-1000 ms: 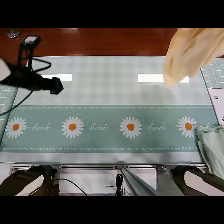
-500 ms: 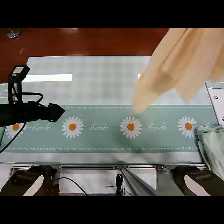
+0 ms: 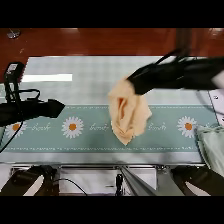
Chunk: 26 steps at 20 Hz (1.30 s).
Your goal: Fold the shirts.
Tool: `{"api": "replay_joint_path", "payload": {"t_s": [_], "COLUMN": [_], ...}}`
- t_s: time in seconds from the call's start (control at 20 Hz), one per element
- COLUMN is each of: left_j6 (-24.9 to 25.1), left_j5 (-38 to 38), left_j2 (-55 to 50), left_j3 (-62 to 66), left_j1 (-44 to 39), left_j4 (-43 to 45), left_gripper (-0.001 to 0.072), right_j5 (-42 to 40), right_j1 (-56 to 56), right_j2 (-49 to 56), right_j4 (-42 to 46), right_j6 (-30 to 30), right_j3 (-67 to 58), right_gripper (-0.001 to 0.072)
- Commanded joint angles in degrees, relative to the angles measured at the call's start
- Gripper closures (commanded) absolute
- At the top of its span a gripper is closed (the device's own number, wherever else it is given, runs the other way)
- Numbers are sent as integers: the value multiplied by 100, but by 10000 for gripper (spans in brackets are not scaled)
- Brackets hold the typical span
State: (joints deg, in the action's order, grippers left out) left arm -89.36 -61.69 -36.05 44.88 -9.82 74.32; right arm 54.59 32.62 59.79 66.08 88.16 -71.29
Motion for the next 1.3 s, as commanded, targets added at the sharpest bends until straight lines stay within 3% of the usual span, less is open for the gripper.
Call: {"api": "replay_joint_path", "payload": {"t_s": [0.0, 0.15, 0.2, 0.25, 0.4, 0.55, 0.65, 0.75, 0.95, 1.05, 1.25], "left_j6": [-7, -4, -4, -4, -4, -4, 0, 13, 1027, 1263, 1735], "left_j5": [68, 66, 66, 66, 0, -483, -935, -890, 455, 1303, 2413], "left_j2": [4, -4, -4, -4, -7, -79, -313, -789, -2052, -2710, -3589], "left_j3": [-2, -2, -2, -2, -2, -59, -341, -841, -1416, -1311, -625], "left_j1": [4, 4, 4, 4, 4, -35, -243, -562, -1128, -1661, -2507], "left_j4": [-55, -155, -153, -153, -234, -850, -1526, -1786, -4107, -4693, -5359], "left_gripper": [4, 4, 4, 4, 4, 4, 3, 4, 3, 3, 3], "right_j5": [-1539, -2028, -2094, -1998, -863, 170, 1073, 1394, 1084, 1045, 1051], "right_j1": [780, 1005, 944, 748, -483, -2516, -3880, -4988, -5893, -5821, -5241], "right_j2": [789, 1451, 1506, 1467, 992, 133, -295, -721, -1414, -1526, -1526], "right_j4": [-955, -1558, -1679, -1687, -1436, -645, 20, 273, -894, -1370, -1305], "right_j6": [225, 232, 232, 164, -68, -26, -44, -162, -632, -866, -922], "right_j3": [968, 968, 966, 896, 299, 111, 356, 1115, 2929, 3517, 4013], "right_gripper": [694, 665, 317, 83, 78, 80, 90, 90, 90, 90, 90]}}
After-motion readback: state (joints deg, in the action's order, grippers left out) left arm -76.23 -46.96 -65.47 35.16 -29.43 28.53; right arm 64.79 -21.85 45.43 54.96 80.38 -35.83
